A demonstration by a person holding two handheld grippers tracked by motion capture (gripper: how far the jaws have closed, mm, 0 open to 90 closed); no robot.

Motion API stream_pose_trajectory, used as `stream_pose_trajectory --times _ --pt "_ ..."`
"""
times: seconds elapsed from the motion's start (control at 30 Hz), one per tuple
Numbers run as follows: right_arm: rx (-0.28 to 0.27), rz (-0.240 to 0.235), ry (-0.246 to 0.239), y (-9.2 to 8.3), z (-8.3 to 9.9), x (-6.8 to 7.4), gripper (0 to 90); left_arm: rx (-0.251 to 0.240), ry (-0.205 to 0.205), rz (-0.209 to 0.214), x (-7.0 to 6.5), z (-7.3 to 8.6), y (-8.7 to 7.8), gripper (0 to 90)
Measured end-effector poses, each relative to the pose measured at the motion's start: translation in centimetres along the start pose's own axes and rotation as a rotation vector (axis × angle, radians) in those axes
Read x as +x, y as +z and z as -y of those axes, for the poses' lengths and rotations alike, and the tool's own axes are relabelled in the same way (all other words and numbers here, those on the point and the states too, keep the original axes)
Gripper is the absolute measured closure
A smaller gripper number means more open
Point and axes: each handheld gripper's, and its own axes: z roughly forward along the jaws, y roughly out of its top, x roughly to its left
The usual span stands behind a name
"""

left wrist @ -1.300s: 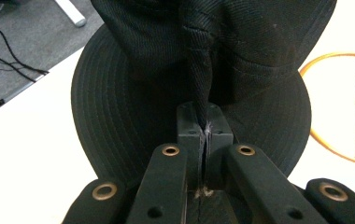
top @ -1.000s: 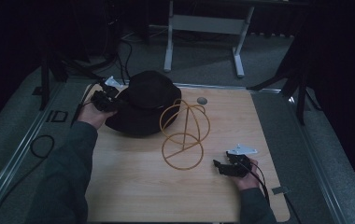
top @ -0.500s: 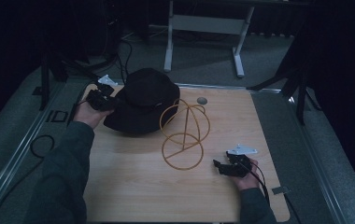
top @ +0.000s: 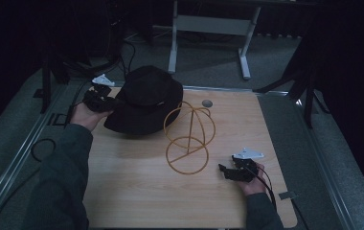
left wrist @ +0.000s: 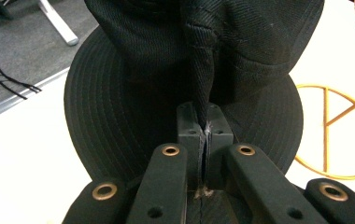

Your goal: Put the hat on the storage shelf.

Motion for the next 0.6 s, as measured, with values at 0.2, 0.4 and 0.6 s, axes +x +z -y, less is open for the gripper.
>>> stream_pose_trajectory --times 0.2,0.4,0.6 --pt "0.0 0.0 0.0 0.0 0.0 0.0 28.9 -0.026 -0.014 0.012 0.2 0.1 -0.5 88.8" --pt "0.0 0.0 0.0 0.0 0.0 0.0 28.9 -0.055 -0.022 0.025 0.4 0.1 -1.1 88.8" --pt "0.0 0.0 0.0 0.0 0.0 0.0 28.9 -0.078 -0.024 0.039 0.5 0.0 -1.7 88.8"
